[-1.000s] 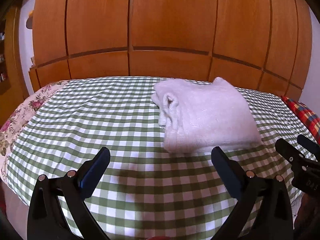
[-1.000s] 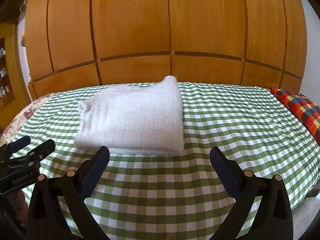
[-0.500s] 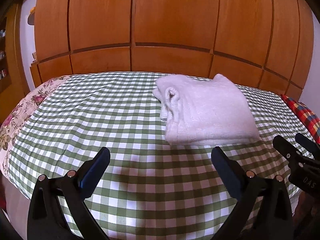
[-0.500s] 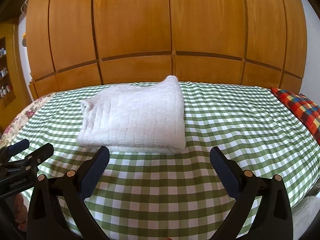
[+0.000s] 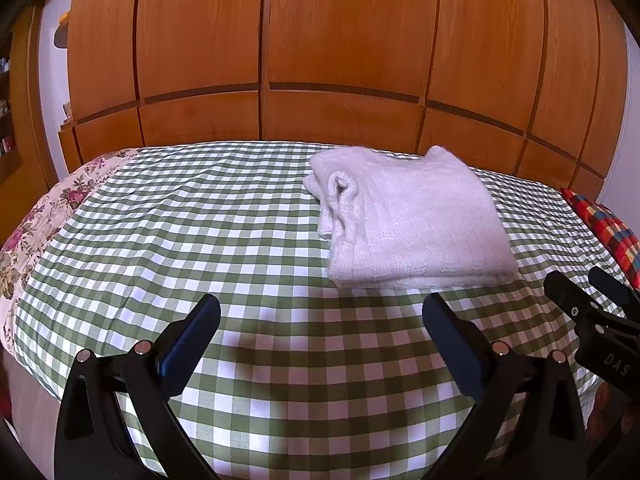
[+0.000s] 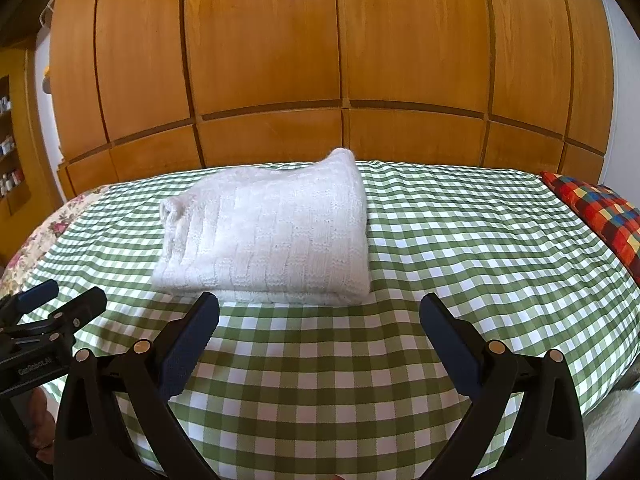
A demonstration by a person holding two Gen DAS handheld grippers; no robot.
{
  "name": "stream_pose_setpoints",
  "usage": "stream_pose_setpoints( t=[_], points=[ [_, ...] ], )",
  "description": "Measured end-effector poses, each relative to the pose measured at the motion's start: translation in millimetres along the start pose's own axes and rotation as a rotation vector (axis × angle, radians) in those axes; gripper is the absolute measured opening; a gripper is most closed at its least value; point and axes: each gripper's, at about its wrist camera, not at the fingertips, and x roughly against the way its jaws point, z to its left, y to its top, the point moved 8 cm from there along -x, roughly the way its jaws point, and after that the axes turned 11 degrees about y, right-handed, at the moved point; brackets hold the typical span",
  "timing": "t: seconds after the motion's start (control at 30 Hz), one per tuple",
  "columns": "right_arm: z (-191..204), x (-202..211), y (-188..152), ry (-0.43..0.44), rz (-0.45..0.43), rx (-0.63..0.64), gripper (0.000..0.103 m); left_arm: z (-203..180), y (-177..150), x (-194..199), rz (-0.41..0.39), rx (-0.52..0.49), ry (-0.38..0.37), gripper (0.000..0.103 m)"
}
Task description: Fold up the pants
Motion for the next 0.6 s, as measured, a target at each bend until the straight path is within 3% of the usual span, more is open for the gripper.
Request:
stream_pose_setpoints(
  t=[0.6],
  points=[
    [2.3, -2.2, 0.0, 0.007, 0.007, 0.004, 0.099, 0.2, -2.9, -2.3, 0.014, 0.004, -0.007, 0.101]
  ],
)
